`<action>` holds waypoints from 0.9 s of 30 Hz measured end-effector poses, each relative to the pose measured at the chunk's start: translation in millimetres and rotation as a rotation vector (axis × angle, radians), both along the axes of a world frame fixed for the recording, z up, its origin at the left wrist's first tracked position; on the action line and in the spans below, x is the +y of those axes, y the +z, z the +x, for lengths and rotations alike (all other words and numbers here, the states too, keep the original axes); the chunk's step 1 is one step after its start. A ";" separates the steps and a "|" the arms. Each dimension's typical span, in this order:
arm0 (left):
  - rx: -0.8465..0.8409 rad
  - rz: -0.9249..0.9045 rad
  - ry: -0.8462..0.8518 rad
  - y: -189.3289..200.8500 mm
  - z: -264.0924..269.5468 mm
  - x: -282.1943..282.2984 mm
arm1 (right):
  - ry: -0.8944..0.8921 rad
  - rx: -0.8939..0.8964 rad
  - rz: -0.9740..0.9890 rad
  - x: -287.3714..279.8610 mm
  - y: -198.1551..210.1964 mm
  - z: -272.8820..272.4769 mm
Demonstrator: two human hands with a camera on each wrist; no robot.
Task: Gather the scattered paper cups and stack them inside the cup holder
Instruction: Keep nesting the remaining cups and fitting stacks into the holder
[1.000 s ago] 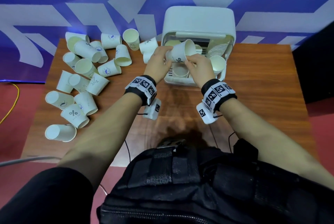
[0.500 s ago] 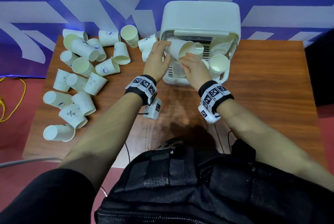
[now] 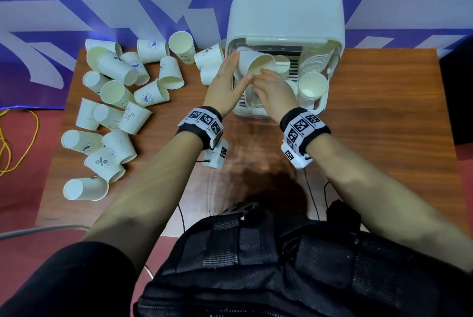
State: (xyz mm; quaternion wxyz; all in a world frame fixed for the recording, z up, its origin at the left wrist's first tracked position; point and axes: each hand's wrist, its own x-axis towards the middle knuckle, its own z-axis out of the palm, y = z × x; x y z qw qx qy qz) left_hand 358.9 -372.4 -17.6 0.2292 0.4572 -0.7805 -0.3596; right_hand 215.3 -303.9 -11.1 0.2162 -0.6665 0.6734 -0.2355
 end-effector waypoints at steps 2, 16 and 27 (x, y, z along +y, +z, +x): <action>-0.009 0.005 0.000 -1.3 -1.5 -0.9 | 0.006 0.010 0.018 -2.6 1.4 -2.0; 0.023 0.049 0.038 -12.1 2.4 -7.5 | 0.031 0.164 0.091 -19.6 11.6 4.1; -0.086 0.062 0.167 -17.0 3.0 -13.2 | 0.053 0.268 0.165 -42.0 4.9 1.9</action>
